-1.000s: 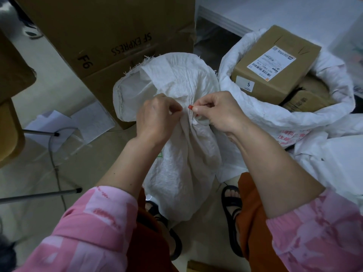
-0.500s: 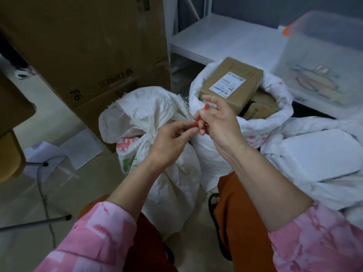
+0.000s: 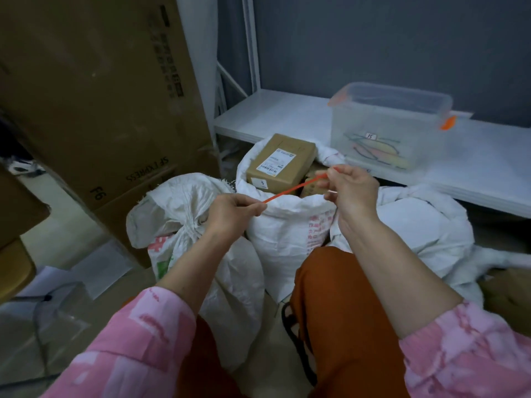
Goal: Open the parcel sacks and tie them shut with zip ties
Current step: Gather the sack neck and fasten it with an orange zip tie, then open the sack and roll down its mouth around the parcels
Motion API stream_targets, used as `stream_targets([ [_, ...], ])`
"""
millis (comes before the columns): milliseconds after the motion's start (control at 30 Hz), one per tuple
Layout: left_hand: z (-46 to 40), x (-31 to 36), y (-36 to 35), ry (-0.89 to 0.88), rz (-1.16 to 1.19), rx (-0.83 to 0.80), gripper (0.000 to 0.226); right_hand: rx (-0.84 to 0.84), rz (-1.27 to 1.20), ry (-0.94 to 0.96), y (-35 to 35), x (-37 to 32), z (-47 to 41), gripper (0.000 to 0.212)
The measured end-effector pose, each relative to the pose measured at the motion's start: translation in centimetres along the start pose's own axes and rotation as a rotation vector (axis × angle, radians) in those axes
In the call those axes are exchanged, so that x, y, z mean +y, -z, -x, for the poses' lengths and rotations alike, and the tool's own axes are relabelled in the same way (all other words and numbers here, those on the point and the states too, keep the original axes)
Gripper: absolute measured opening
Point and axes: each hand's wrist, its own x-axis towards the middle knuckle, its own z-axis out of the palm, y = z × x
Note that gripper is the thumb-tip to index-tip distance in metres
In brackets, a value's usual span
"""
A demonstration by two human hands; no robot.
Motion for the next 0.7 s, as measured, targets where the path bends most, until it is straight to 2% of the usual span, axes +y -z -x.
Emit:
stream_targets([
  [167, -0.8, 2.4, -1.8, 0.043, -0.05, 0.107, 0.014, 0.121, -0.033, 0.03, 3.3, -2.0, -2.6, 0.01],
  [267, -2.6, 4.2, -3.8, 0.01, 0.02, 0.139, 0.011, 0.183, -0.11, 0.012, 4.7, -2.6, -5.4, 0.009],
  [367, -5.3, 6.9, -6.7, 0.003, 0.099, 0.19, 0.038, 0.239, -0.209, 0.016, 6.0, -3.2, -9.1, 0.017],
  [467, -8.3, 8.9, -10.0, -0.017, 0.086, 0.166, 0.054, 0.254, -0.258, 0.045, 7.2, -4.1, -12.7, 0.017],
  [700, -13.7, 12.1, -17.6, -0.113, 0.046, 0.02, 0.055, 0.289, -0.352, 0.058, 8.7, -6.1, -21.9, 0.009],
])
